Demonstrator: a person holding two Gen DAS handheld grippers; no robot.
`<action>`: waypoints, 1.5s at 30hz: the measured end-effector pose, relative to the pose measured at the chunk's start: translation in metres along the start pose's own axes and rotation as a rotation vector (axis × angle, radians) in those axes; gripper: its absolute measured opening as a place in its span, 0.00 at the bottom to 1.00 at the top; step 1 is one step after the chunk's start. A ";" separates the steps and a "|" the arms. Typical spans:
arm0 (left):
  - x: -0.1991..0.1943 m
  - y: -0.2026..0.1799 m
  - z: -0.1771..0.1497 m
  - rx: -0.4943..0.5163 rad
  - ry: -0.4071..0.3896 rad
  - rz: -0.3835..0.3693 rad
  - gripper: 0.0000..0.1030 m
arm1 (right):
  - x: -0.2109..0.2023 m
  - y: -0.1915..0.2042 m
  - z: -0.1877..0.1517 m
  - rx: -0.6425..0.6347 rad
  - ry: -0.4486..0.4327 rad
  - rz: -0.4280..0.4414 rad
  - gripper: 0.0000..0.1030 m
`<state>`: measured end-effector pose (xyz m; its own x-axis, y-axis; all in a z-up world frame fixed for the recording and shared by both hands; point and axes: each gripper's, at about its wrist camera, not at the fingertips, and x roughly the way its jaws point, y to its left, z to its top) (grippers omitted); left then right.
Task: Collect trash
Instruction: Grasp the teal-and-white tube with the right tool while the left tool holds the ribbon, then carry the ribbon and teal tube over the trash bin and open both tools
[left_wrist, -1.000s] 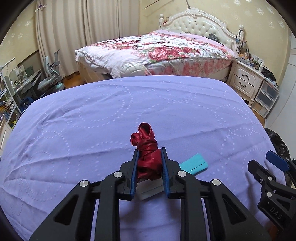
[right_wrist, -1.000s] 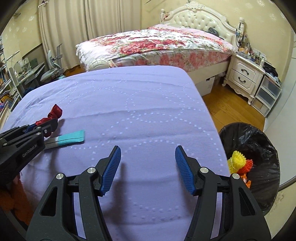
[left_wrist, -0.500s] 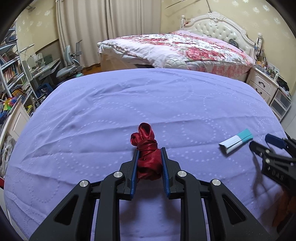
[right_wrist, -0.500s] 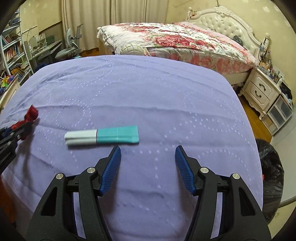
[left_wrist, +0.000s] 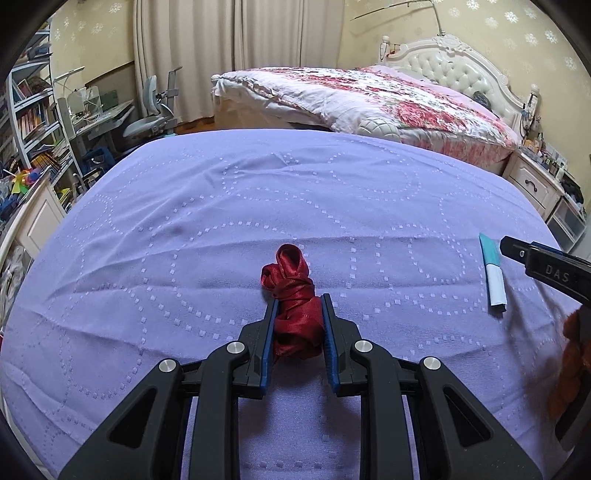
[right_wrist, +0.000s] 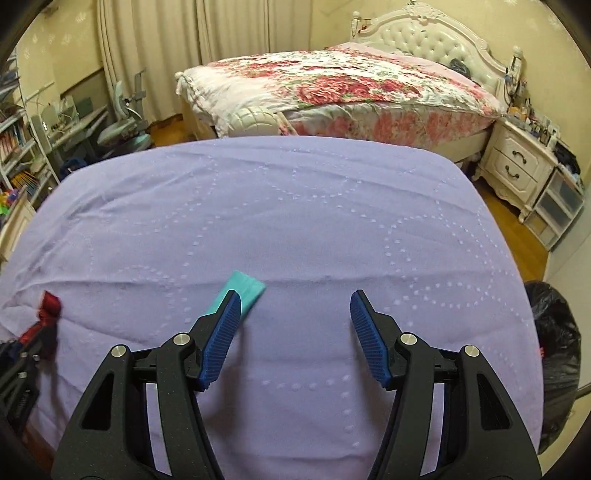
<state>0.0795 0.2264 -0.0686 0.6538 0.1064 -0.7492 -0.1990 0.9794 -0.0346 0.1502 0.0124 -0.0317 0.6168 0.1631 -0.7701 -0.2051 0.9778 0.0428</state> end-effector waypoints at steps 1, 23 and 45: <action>0.000 0.001 0.000 -0.002 0.000 -0.002 0.22 | -0.002 0.004 -0.001 -0.006 -0.002 0.010 0.58; 0.000 0.005 0.000 -0.023 -0.006 -0.014 0.22 | -0.007 0.027 -0.028 -0.121 0.047 0.021 0.33; -0.022 -0.041 -0.009 0.017 -0.049 -0.085 0.22 | -0.045 -0.018 -0.049 -0.067 0.000 0.031 0.13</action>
<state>0.0661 0.1827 -0.0567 0.7030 0.0306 -0.7105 -0.1290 0.9880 -0.0851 0.0886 -0.0191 -0.0288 0.6090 0.1929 -0.7694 -0.2743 0.9613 0.0239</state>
